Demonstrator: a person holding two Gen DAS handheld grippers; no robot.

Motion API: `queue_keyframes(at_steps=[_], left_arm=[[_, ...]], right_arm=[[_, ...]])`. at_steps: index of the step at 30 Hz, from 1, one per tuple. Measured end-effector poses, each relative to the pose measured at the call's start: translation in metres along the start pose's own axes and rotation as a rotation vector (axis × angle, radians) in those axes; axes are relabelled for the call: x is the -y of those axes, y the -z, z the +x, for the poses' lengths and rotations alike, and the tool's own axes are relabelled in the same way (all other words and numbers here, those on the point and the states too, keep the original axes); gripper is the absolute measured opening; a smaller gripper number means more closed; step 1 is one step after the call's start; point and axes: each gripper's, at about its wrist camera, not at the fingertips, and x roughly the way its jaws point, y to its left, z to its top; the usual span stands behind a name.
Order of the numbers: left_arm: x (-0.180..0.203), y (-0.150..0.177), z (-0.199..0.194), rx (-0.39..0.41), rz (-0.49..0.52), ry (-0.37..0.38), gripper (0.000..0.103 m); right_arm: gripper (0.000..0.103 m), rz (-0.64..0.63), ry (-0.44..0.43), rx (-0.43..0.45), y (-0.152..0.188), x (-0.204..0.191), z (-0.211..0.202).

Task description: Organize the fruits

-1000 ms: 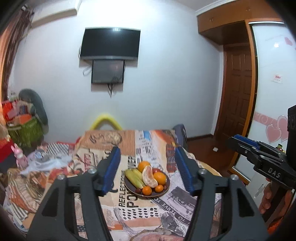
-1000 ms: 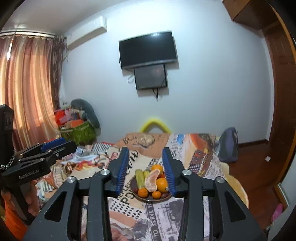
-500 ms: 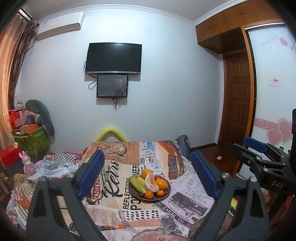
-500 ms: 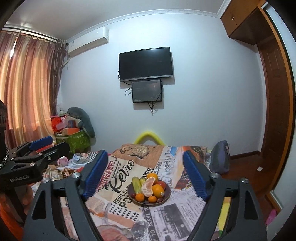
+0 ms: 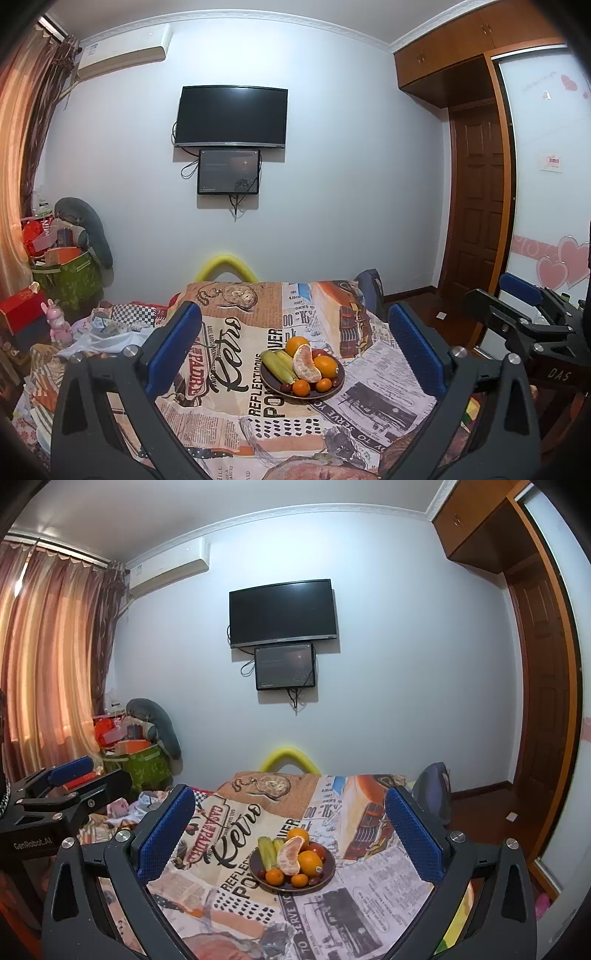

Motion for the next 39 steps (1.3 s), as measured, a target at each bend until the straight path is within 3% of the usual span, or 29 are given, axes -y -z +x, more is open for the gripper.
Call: queue_keyframes(at_steps=[39], left_arm=[[-0.0005, 0.0009, 0.0, 0.005, 0.017, 0.003, 0.103]], right_arm=[[0.103, -0.001, 0.004, -0.019, -0.0019, 0.0011, 0.0013]])
